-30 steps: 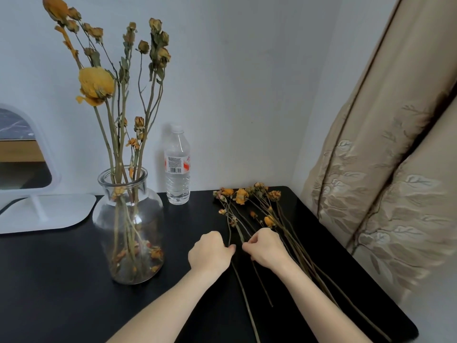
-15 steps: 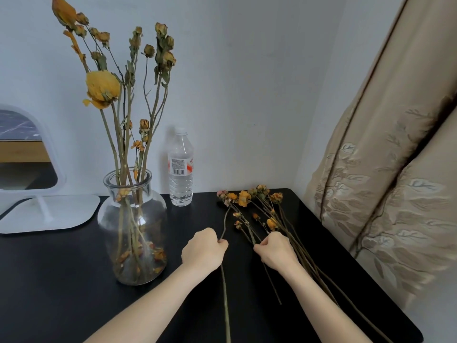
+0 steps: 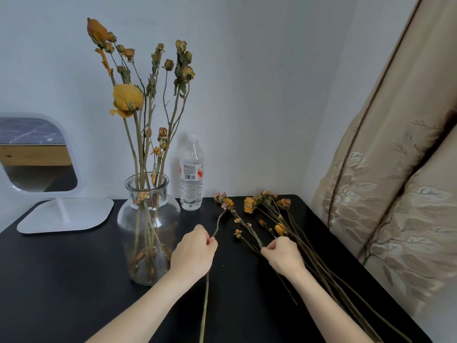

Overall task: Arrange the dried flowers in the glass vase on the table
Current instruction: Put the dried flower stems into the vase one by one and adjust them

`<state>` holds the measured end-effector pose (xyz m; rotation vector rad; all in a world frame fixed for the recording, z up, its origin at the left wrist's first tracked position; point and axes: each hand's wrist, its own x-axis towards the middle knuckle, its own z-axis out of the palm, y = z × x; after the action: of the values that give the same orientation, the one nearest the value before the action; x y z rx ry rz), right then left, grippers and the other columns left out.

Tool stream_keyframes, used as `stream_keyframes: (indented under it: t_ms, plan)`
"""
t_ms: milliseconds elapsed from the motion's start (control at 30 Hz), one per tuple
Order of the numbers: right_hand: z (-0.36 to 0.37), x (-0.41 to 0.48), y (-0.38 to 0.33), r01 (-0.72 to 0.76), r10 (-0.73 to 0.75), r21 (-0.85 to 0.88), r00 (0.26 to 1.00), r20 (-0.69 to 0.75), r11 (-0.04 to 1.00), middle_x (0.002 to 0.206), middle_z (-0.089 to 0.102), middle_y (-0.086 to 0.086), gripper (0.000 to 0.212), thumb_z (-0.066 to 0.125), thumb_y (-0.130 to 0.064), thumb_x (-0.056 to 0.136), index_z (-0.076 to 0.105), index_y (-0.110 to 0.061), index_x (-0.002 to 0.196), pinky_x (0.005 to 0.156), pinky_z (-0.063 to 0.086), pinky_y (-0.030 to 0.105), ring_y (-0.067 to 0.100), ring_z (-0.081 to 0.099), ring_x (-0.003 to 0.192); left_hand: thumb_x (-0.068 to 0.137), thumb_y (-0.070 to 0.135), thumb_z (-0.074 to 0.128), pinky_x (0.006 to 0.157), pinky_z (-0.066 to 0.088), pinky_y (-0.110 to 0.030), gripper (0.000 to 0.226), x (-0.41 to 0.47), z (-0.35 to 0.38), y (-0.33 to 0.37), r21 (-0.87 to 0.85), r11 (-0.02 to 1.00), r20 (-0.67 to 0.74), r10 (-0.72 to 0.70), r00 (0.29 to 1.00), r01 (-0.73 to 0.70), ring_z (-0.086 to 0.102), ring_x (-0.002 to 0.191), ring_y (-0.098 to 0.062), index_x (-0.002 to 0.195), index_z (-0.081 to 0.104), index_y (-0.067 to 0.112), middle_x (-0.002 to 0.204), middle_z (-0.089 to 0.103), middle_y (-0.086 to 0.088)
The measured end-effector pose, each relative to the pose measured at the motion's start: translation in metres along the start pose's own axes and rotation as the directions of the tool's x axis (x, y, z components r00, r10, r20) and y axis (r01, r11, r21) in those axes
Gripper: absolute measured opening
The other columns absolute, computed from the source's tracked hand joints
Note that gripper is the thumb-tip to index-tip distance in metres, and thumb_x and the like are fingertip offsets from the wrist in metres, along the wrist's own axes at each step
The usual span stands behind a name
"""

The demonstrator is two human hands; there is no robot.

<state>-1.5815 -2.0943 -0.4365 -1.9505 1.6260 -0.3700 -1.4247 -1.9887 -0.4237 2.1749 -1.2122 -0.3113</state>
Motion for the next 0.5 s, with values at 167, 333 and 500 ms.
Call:
stream_keyframes:
  t_ms: [167, 333, 500]
  plan:
    - [0.001, -0.005, -0.005, 0.084, -0.083, 0.022, 0.996, -0.028, 0.996, 0.076, 0.064, -0.005, 0.013, 0.062, -0.030, 0.086, 0.064, -0.021, 0.077, 0.073, 0.057, 0.032, 0.011, 0.063, 0.074, 0.096, 0.029, 0.041, 0.048, 0.034, -0.022, 0.020, -0.006, 0.003, 0.003, -0.011, 1.000, -0.021, 0.015, 1.000, -0.015, 0.047, 0.056, -0.008, 0.078, 0.040, 0.021, 0.069, 0.050, 0.005]
    - [0.002, -0.011, -0.010, 0.117, -0.115, -0.064, 0.993, 0.037, 0.991, 0.078, 0.067, -0.002, 0.012, 0.062, -0.029, 0.086, 0.066, -0.020, 0.079, 0.075, 0.057, 0.032, 0.012, 0.065, 0.073, 0.097, 0.028, 0.041, 0.049, 0.034, -0.023, 0.016, -0.009, 0.006, 0.007, -0.003, 0.999, -0.022, 0.054, 0.998, -0.054, 0.046, 0.057, -0.009, 0.084, 0.042, 0.018, 0.069, 0.049, 0.006]
    - [0.002, -0.010, -0.011, 0.101, -0.101, -0.117, 0.995, 0.004, 0.988, 0.087, 0.072, 0.006, 0.021, 0.059, -0.026, 0.088, 0.072, -0.010, 0.087, 0.072, 0.058, 0.033, 0.019, 0.069, 0.077, 0.097, 0.028, 0.040, 0.049, 0.034, -0.021, 0.015, -0.015, 0.005, 0.011, 0.100, 0.986, -0.035, 0.137, 0.990, -0.133, 0.045, 0.056, -0.009, 0.084, 0.036, 0.019, 0.068, 0.047, 0.007]
